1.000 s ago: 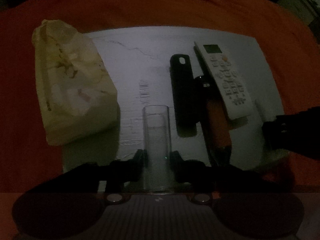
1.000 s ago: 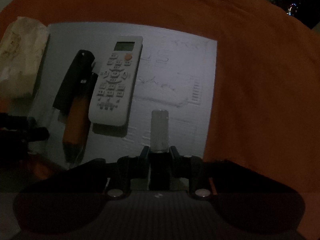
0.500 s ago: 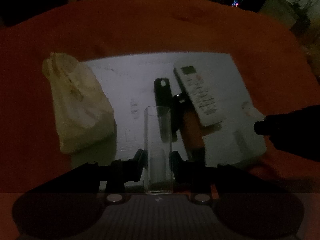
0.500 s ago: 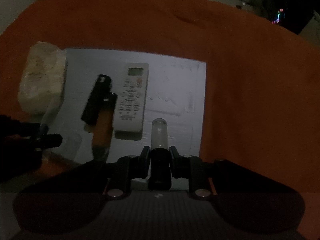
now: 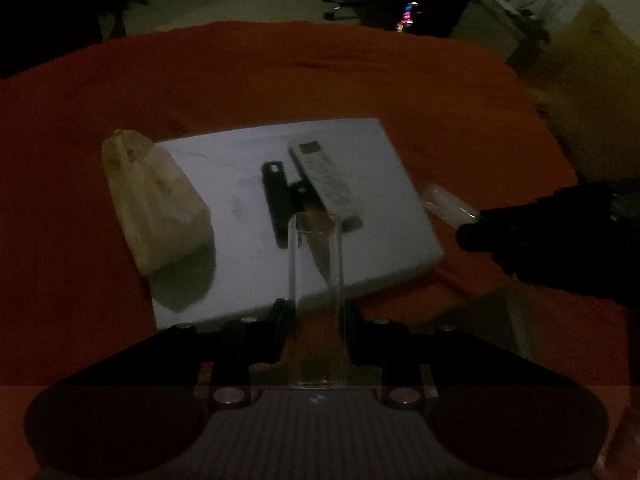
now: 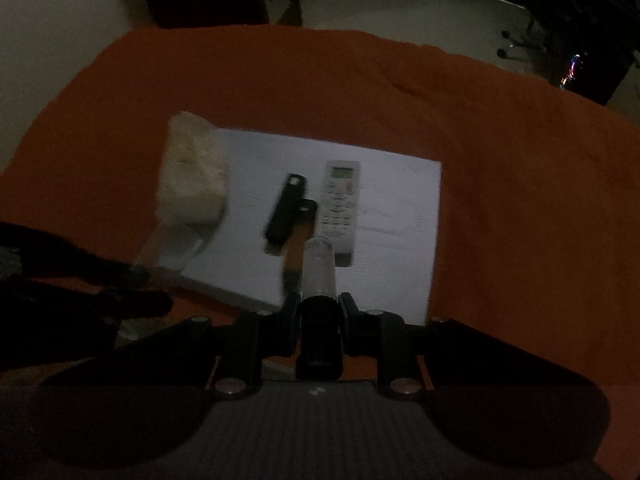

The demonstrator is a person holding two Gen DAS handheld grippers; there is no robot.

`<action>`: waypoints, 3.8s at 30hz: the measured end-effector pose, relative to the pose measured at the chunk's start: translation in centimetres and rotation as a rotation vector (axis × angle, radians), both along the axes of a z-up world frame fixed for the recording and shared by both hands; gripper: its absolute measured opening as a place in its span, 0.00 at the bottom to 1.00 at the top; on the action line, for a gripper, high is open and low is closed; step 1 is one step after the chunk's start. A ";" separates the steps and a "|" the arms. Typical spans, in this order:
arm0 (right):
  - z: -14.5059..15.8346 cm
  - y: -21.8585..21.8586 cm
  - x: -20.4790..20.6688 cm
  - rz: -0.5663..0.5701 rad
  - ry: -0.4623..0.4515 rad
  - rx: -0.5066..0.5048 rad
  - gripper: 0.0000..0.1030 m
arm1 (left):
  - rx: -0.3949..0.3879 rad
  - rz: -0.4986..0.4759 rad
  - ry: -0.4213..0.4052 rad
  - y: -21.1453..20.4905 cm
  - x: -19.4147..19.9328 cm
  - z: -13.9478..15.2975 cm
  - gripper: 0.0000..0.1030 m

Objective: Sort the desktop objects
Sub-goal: 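Carry the glass tube and vial with both tools over the white box, then lower the glass tube and vial into the box with both tools, then open both grippers to release the tube and vial in the box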

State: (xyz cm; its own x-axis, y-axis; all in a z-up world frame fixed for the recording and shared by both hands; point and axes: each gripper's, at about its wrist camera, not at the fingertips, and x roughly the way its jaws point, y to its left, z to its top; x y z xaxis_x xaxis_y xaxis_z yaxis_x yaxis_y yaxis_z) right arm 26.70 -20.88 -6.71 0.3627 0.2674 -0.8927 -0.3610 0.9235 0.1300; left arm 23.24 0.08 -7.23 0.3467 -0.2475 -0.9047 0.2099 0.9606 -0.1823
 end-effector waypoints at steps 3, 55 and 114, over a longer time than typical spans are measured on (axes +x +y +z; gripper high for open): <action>1.7 0.5 -2.4 0.019 -0.008 0.040 0.22 | 0.002 -0.033 -0.011 0.6 -2.2 0.9 0.24; -14.8 3.1 -17.1 -0.048 0.251 -0.149 0.22 | 0.205 -0.019 0.102 -0.5 -15.1 -11.9 0.24; -11.6 1.0 -13.1 -0.145 0.314 -0.004 0.59 | 0.161 -0.034 0.076 -0.1 -14.8 -9.2 0.76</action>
